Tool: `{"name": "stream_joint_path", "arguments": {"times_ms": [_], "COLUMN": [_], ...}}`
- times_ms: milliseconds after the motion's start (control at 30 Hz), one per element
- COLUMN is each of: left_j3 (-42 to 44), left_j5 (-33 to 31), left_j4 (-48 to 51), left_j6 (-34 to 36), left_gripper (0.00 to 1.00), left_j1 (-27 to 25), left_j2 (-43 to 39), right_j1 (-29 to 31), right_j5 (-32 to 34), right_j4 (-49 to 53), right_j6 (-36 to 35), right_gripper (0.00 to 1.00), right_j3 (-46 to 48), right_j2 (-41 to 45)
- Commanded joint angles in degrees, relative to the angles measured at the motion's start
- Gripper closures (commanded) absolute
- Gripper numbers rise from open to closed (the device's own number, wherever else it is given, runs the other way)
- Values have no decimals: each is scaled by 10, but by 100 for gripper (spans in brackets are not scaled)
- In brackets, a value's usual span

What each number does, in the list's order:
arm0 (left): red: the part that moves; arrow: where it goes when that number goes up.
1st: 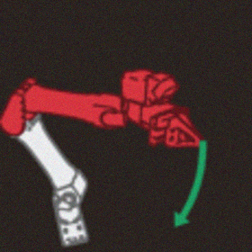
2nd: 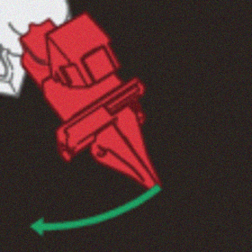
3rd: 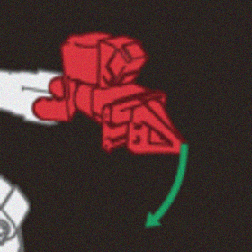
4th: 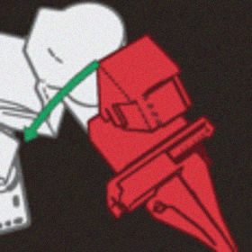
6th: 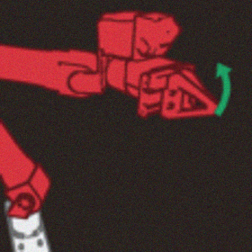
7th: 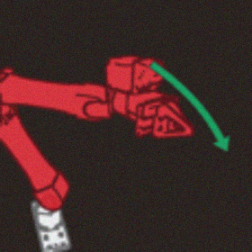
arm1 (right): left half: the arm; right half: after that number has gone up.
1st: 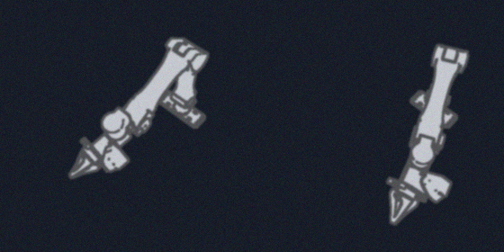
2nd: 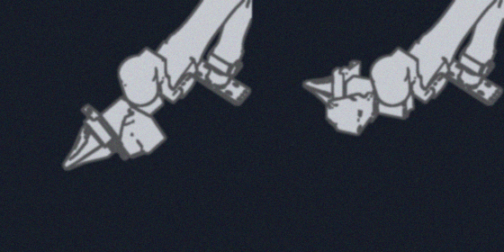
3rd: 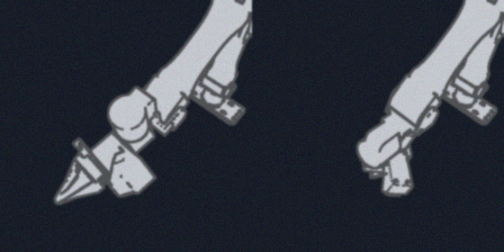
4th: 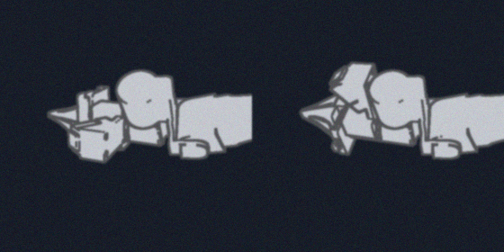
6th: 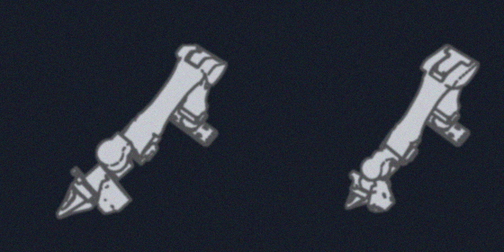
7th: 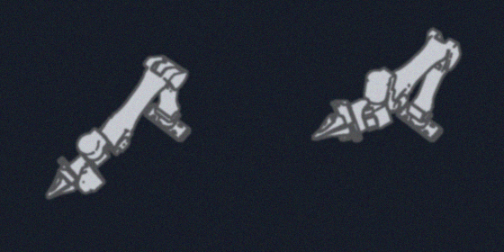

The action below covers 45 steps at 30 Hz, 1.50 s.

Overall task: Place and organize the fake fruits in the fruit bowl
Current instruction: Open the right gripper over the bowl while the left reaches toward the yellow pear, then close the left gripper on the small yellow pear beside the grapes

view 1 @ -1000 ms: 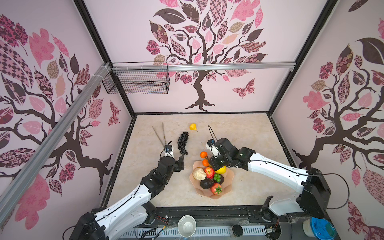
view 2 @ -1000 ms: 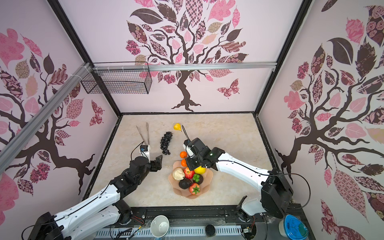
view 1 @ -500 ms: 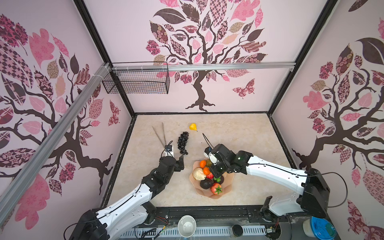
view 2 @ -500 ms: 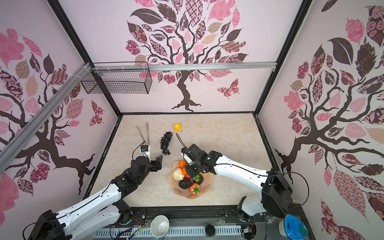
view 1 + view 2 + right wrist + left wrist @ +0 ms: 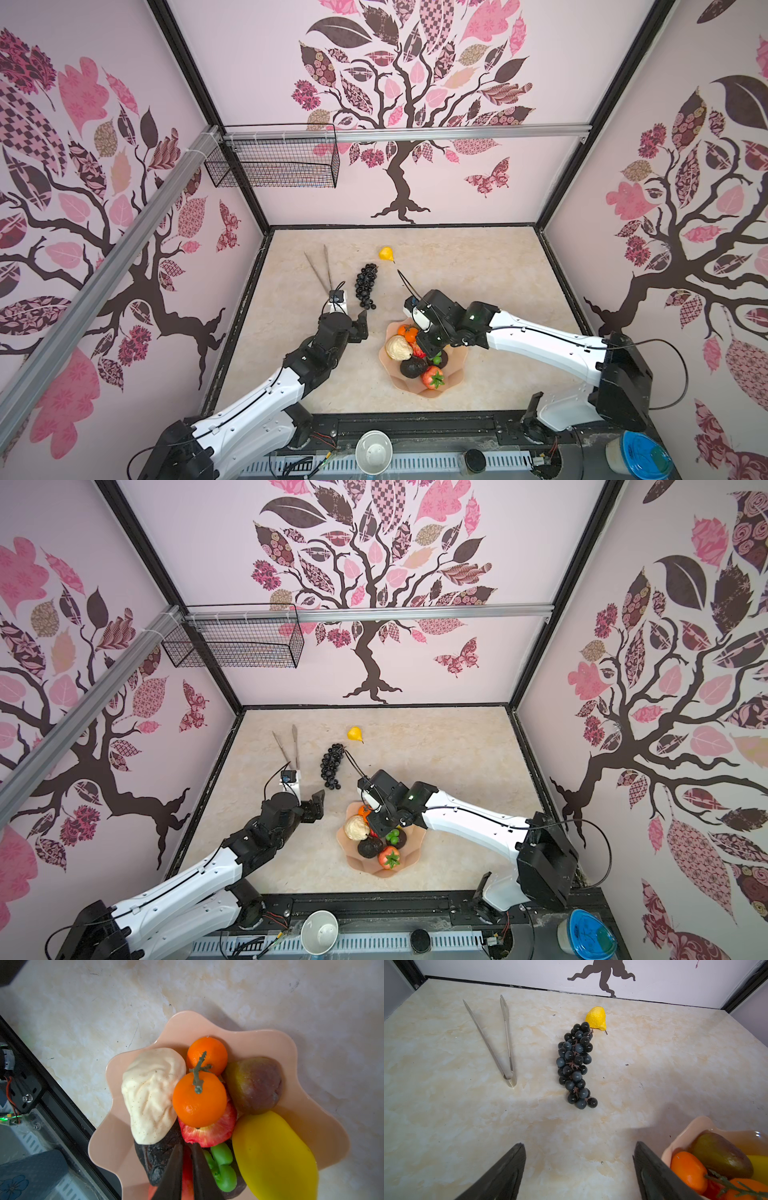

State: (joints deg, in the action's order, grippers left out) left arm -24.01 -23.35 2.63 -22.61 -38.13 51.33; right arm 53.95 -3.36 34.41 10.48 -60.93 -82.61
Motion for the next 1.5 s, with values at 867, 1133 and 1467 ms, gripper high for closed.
{"name": "stream_joint_path", "arguments": {"times_ms": [867,1133,1467], "left_j3": [-314,-514,-743], "left_j5": [42,68,44], "left_j4": [71,142,207], "left_j6": [-9,-27,31], "left_gripper": [13,11,8], "left_j1": [16,74,95], "left_j2": [331,532,706], "right_j1": [4,4,4], "right_j5": [272,279,258], "right_j4": [-238,-235,-227], "right_j6": [97,133,150], "right_gripper": [33,26,20], "right_j3": [207,270,308], "right_j2": [344,448,494]}}
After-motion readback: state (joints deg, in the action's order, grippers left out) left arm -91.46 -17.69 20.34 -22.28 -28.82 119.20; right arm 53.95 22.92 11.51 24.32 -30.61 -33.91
